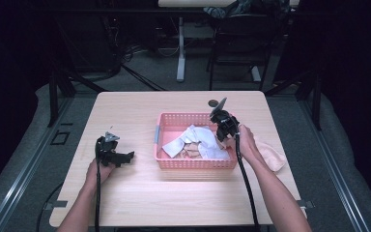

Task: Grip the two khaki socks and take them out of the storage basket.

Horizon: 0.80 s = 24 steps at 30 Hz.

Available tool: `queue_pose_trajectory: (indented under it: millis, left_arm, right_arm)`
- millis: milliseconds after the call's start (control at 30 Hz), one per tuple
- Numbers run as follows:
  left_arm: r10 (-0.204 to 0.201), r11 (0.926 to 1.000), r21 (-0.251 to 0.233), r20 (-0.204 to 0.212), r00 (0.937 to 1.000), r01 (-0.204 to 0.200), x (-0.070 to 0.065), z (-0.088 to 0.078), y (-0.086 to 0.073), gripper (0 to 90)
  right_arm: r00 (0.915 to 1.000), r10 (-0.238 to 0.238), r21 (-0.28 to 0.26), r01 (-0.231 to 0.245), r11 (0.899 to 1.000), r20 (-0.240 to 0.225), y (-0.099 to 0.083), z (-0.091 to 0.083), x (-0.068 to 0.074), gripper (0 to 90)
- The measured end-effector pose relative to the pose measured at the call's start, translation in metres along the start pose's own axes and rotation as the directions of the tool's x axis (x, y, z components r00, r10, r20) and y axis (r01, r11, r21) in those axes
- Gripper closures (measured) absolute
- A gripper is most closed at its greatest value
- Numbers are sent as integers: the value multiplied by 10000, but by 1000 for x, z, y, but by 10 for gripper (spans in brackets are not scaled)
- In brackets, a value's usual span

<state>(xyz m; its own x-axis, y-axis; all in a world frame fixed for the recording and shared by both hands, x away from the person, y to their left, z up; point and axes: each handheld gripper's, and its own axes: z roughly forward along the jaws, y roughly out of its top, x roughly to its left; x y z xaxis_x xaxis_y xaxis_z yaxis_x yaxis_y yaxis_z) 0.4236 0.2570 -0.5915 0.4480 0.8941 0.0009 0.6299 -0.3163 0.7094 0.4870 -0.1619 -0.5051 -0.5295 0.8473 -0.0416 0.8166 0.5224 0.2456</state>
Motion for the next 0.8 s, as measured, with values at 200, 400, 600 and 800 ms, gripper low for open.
queue_pose_trajectory:
  millis: [200, 400, 600, 800]
  left_arm:
    - [-1, 10000, -3, 0, 10000, 1, 0, 0, 0, 0]
    - [-3, 10000, -4, -1, 10000, 3, 0, 0, 0, 0]
    - [-3, 10000, -6, 0, 10000, 3, 0, 0, 0, 0]
    - [-4, 10000, -5, -1, 10000, 4, 0, 0, 0, 0]
  right_arm:
    - [9989, 21, -639, -51, 9979, -470, -1, -24, -2, 869]
    - [9972, 12, -1122, -96, 9936, -753, -2, -40, -4, 869]
    - [9962, -163, -1331, 48, 9911, -856, -3, -60, -7, 869]
    - [9948, -195, -1688, 23, 9856, -1001, -3, -75, -8, 869]
